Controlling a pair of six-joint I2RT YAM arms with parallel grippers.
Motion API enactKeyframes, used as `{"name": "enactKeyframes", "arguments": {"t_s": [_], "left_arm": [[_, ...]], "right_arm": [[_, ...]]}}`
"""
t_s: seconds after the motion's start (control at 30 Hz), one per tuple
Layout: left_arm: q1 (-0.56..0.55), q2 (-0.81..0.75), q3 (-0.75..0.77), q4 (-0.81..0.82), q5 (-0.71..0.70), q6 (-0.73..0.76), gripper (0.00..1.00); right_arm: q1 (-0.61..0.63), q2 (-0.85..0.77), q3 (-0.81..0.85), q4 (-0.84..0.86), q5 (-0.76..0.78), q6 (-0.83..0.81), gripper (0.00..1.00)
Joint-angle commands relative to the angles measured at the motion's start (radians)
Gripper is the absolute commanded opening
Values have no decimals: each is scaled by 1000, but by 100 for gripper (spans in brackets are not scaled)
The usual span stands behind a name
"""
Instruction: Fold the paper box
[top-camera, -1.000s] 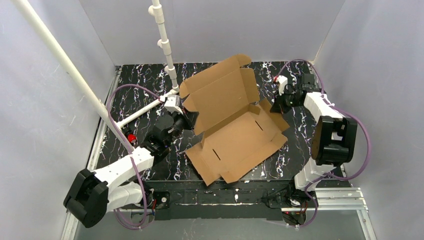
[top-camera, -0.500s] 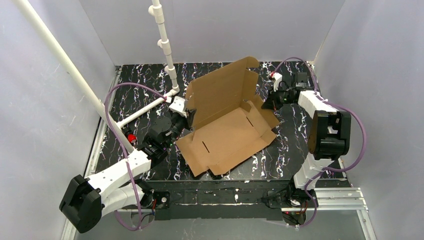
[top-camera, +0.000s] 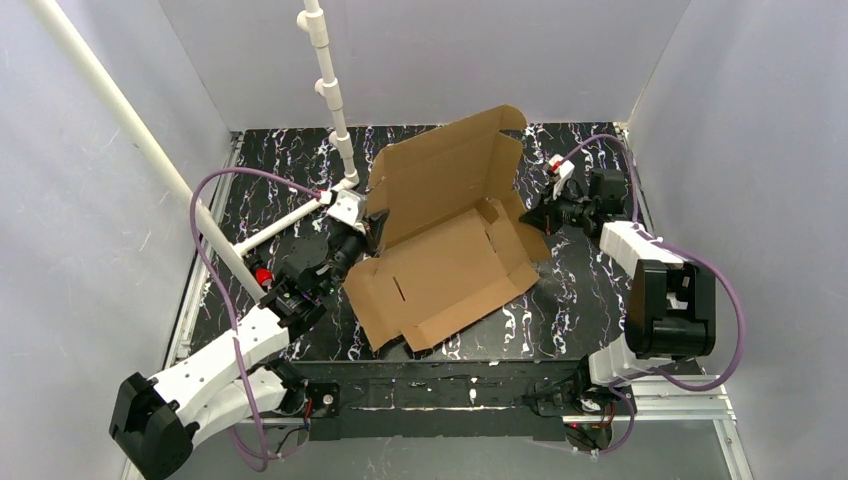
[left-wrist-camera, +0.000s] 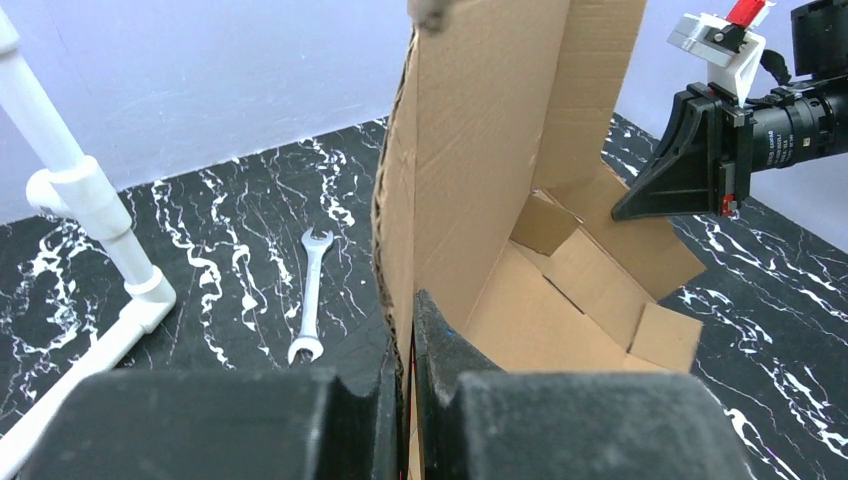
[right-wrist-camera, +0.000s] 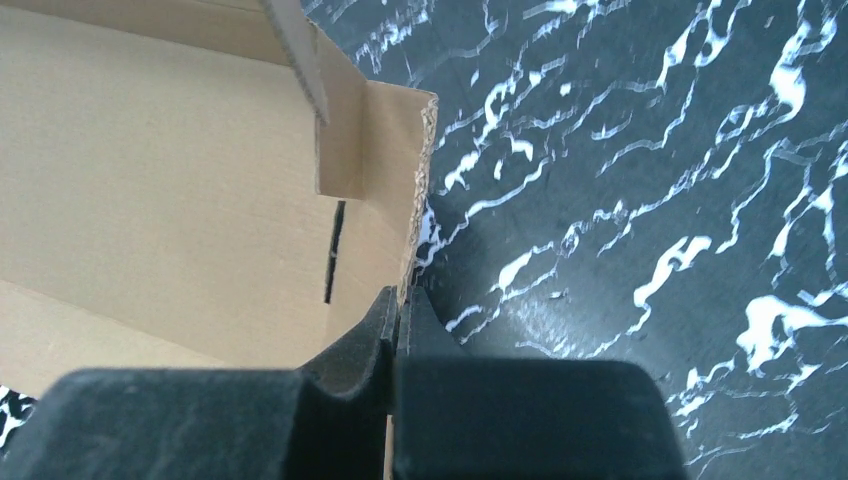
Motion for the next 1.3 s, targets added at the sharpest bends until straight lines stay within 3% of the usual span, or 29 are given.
{"name": "enactKeyframes", "arguments": {"t_s": [0.0, 0.33, 0.63, 0.97, 1.27], "left_arm": [[-10, -45, 52, -20, 36, 67, 0], [-10, -44, 169, -40, 192, 229, 0], [-10, -19, 239, -73, 339, 332, 0], [-9, -85, 139, -79, 424, 258, 0], [-10, -102, 100, -80, 478, 228, 0]], "right_arm": [[10, -64, -37, 261, -101, 71, 1], [9, -60, -46, 594, -124, 177, 1], [10, -7, -164, 1041, -55, 391, 1], [9, -29, -323, 1140, -22, 343, 3], [9, -77, -391, 1043, -76, 226, 8]]}}
